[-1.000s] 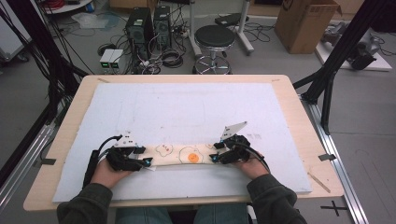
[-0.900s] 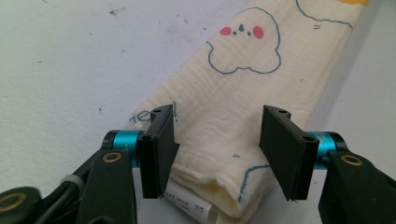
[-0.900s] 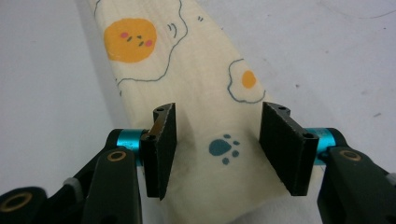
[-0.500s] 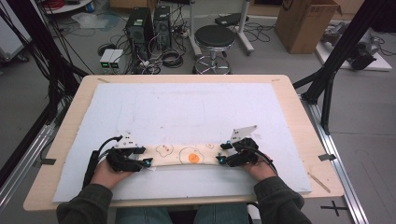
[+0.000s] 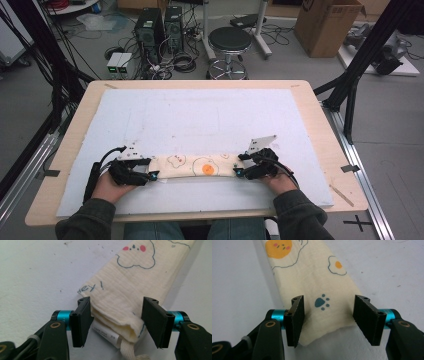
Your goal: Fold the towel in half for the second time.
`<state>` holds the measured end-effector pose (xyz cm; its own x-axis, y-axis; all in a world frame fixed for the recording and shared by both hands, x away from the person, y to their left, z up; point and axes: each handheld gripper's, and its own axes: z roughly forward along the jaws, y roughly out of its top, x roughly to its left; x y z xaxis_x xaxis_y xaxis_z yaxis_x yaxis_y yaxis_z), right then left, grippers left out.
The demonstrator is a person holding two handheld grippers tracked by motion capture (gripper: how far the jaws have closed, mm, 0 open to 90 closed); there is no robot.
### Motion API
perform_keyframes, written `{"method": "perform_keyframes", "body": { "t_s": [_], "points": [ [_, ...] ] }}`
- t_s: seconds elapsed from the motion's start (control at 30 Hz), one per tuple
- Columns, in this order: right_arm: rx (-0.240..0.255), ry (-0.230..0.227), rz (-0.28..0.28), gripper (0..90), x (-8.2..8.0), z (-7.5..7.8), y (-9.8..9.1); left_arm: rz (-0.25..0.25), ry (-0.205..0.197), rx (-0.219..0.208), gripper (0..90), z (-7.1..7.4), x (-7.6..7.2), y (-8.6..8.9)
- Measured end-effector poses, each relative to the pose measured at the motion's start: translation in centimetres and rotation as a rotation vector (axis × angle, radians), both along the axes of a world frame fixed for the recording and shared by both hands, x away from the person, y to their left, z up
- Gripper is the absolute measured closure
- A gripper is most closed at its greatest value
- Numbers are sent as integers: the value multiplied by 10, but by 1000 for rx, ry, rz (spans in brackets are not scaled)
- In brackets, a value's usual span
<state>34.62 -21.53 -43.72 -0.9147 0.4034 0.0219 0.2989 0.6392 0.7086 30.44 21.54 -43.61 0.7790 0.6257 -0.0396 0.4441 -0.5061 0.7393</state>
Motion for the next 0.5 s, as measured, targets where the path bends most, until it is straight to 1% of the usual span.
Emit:
{"method": "perform_keyframes", "body": {
  "t_s": [0.1, 0.13, 0.2, 0.23, 0.27, 0.3, 0.37, 0.4, 0.43, 0.5],
  "points": [
    [7, 4, -4, 418, 0, -1, 0, -2, 12, 1, 397, -1, 1, 0],
    [7, 7, -7, 418, 0, -1, -1, 4, 5, -1, 392, -1, 1, 0],
    [22, 1, -11, 418, 0, -3, -2, 12, -25, -4, 387, 2, -1, 1],
    [33, 5, -14, 418, 0, -3, -3, 18, -39, -7, 386, 3, -2, 1],
    [37, 12, -17, 418, -1, -4, -4, 18, -60, -9, 386, 5, -3, 2],
    [33, 10, -18, 418, -1, -4, -4, 18, -83, -13, 387, 6, -4, 2],
    [29, 4, -15, 418, -1, -4, -3, 9, -99, -26, 390, 9, -6, 2],
    [29, 3, -15, 417, -1, -4, -3, 11, -108, -42, 393, 10, -7, 0],
    [30, 3, -15, 417, -1, -4, -3, 5, -120, -50, 397, 12, -7, 0],
    [29, 3, -15, 417, -1, -4, -3, -18, -130, -70, 409, 15, -7, -4]
  ]
}}
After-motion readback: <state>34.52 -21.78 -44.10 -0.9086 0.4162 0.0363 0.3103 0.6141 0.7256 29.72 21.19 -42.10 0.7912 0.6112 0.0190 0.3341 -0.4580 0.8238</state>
